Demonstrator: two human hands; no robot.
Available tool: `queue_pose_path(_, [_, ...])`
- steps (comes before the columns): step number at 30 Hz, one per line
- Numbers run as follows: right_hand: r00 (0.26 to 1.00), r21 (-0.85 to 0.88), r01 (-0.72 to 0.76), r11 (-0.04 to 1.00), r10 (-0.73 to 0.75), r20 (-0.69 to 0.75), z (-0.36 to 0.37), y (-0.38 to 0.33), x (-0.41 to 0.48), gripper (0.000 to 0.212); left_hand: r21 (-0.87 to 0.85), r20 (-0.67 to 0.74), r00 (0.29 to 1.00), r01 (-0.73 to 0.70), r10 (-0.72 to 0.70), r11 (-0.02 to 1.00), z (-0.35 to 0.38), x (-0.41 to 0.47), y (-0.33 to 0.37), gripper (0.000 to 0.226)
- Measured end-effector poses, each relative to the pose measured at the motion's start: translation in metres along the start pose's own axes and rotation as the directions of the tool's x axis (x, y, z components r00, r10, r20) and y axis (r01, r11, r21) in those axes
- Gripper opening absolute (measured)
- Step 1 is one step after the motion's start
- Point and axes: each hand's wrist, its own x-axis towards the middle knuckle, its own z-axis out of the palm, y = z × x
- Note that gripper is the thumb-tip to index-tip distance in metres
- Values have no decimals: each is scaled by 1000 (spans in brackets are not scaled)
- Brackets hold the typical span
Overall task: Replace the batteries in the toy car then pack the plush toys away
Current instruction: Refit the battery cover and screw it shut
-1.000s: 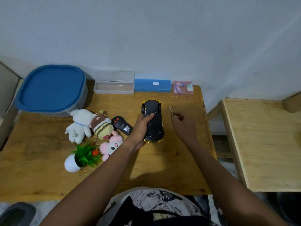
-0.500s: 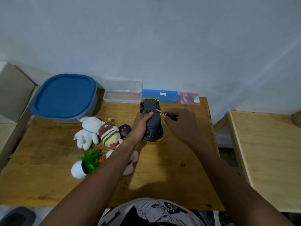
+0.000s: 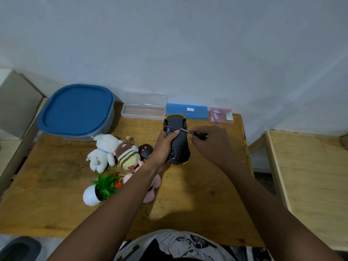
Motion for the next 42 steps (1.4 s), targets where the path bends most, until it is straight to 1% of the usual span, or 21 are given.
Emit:
queue_pose_path(11, [1000,-2,-7,1000,7,9,2,1,-3,21,1,12,1000,-15,15,1000,1,-6,2,38])
queue_pose_path(16, [1000,-4,-16,1000,16,26,0,-1,-2,22,17,7,999,-44,44,999,3,-8,4,39])
queue_pose_path(23, [999,6,-22,1000,21,41,-1,-3,-2,22,-6,-16,996,-87,86,996,4,-12,7,39])
queue_pose_path(32, [998,1,-51,999,51,36,-4,-7,-2,21,-23,-7,991,-134,134,991,7,-18,12,24])
queue_pose_path(42, [995,21,-76,997,74,64,-4,-6,0,21,8,-2,987,-161,161,987,6,-19,12,26])
